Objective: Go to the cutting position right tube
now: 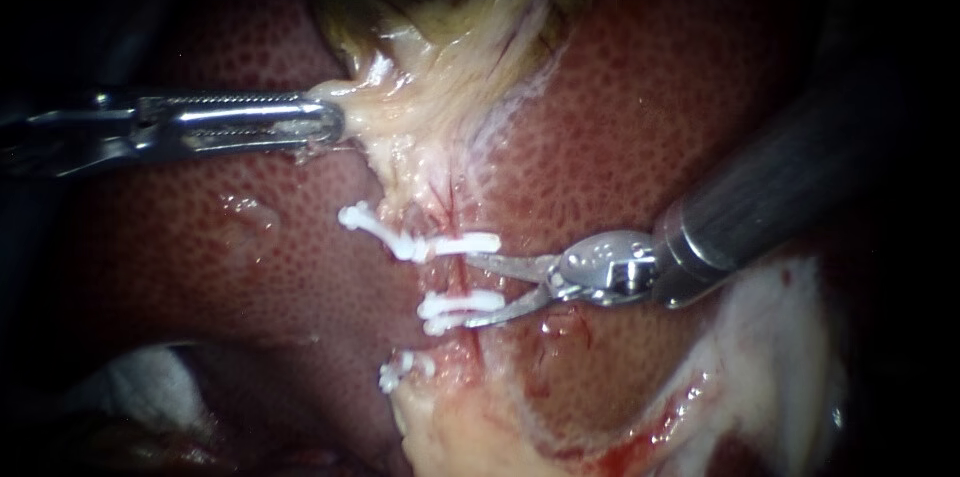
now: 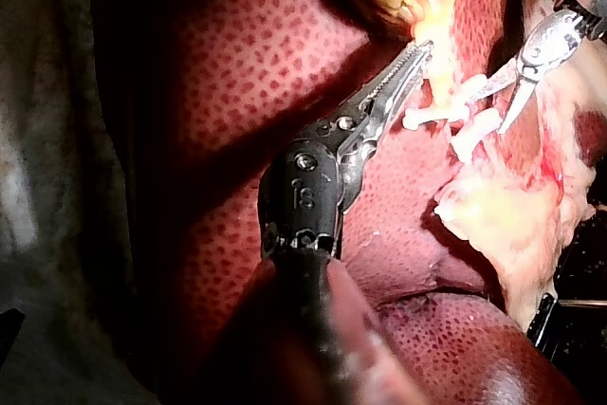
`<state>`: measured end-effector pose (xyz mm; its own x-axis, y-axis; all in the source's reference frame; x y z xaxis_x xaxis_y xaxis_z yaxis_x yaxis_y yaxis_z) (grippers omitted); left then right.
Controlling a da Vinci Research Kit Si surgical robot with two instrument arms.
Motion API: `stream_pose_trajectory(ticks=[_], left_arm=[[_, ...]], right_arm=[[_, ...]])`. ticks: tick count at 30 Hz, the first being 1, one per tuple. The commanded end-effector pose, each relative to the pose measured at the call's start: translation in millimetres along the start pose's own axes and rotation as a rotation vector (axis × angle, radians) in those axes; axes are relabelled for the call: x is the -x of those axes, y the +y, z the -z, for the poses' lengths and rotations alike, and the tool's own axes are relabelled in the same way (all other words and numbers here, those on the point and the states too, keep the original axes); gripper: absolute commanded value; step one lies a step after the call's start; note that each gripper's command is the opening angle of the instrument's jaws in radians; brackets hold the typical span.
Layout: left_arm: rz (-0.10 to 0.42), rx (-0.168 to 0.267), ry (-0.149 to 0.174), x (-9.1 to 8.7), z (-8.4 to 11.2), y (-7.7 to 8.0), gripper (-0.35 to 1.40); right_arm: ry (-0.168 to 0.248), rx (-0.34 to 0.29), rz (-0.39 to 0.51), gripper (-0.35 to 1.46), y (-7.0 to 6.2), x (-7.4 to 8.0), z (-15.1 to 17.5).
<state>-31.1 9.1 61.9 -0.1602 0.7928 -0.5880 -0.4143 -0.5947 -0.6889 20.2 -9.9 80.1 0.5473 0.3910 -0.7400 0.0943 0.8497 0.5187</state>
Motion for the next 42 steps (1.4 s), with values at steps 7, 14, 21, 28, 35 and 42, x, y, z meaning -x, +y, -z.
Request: stream_pose_trajectory(ticks=[7, 14, 21, 28, 35, 42], left_arm=[[0.000, 0.000, 0.000, 0.0, 0.0, -0.1, -0.35], [0.000, 0.001, -0.001, 0.1, 0.0, -0.6, -0.35], [0.000, 0.002, 0.000, 0.2, -0.3, -1.3, -0.35], [-0.001, 0.000, 0.000, 0.4, -0.8, -1.9, -0.35], [-0.002, -0.004, 0.002, 0.7, -1.5, -1.8, -0.35], [-0.002, -0.005, 0.002, 0.7, -1.5, -1.8, -0.35]], right_arm=[[0.042, -0.047, -0.030, 1.43, -0.2, -0.7, -0.9], [0.087, -0.112, -0.082, 1.43, -0.9, -1.1, -0.8], [0.102, -0.203, -0.151, 1.36, -0.7, -1.0, -1.1], [0.105, -0.267, -0.197, 1.28, -0.2, -1.2, -3.2], [0.123, -0.305, -0.226, 1.26, 0.3, -1.8, -6.3], [0.136, -0.305, -0.241, 1.26, 0.5, -1.8, -6.6]])
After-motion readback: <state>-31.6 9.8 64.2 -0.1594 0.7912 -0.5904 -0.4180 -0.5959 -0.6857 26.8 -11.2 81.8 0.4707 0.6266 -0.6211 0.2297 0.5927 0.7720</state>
